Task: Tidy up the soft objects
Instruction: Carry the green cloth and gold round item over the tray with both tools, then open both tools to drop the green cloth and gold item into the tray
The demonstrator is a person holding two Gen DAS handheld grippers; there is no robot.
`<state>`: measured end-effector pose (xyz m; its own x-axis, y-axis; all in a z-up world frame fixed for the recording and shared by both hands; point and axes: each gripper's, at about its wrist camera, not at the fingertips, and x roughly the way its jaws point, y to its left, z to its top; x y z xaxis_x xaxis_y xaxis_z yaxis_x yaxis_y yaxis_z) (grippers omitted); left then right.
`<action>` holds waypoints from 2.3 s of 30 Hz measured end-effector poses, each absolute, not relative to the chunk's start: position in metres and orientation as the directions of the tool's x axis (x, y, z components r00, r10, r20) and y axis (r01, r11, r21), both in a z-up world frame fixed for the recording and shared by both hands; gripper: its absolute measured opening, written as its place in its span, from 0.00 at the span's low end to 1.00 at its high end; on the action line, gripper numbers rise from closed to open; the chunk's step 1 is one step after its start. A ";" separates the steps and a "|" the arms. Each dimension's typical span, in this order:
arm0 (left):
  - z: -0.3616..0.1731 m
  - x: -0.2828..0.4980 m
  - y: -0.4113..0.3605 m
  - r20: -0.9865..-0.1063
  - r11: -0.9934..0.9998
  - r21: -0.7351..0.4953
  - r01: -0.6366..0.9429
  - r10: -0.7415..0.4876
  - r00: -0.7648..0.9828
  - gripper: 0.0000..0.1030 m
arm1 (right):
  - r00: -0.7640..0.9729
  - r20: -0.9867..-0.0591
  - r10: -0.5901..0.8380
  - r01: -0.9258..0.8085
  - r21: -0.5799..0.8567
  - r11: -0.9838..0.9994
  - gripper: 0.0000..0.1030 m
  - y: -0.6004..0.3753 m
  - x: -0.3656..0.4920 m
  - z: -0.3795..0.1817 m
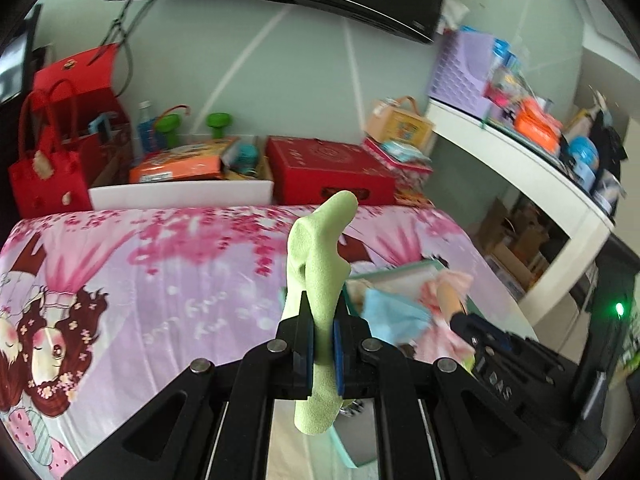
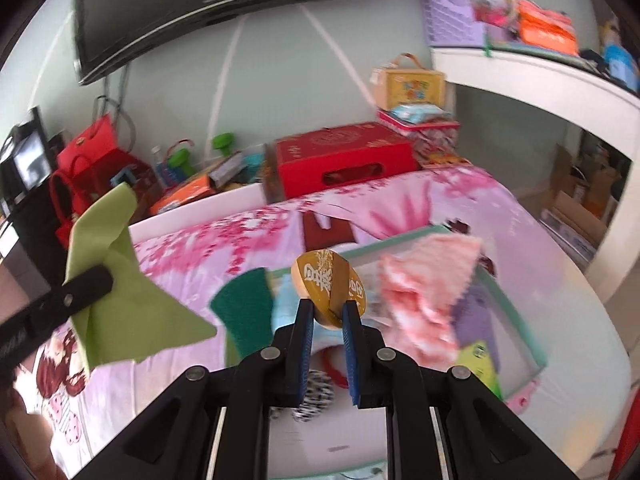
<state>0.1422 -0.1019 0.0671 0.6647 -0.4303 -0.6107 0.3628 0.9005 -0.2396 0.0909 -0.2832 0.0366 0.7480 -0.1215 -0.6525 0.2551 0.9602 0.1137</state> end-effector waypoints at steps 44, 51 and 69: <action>-0.044 0.141 -0.165 -0.839 0.865 -0.310 0.394 -0.444 0.315 0.08 | 0.592 -0.803 -0.069 0.304 0.143 0.942 0.19 -0.311 0.090 -0.004; -0.042 0.141 -0.161 -0.836 0.865 -0.323 0.385 -0.451 0.311 0.12 | 0.580 -0.813 -0.052 0.294 0.149 0.944 0.24 -0.308 0.090 -0.007; -0.020 0.130 -0.137 -0.806 0.876 -0.329 0.351 -0.455 0.379 0.58 | 0.508 -0.860 -0.050 0.373 0.167 0.913 0.69 -0.323 0.088 -0.027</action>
<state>0.1302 -0.1366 -0.0197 0.3790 -0.4549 -0.8059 0.3514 0.8764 -0.3295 0.0883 -0.3230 -0.0273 0.5080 -0.0501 -0.8599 0.3727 0.9128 0.1670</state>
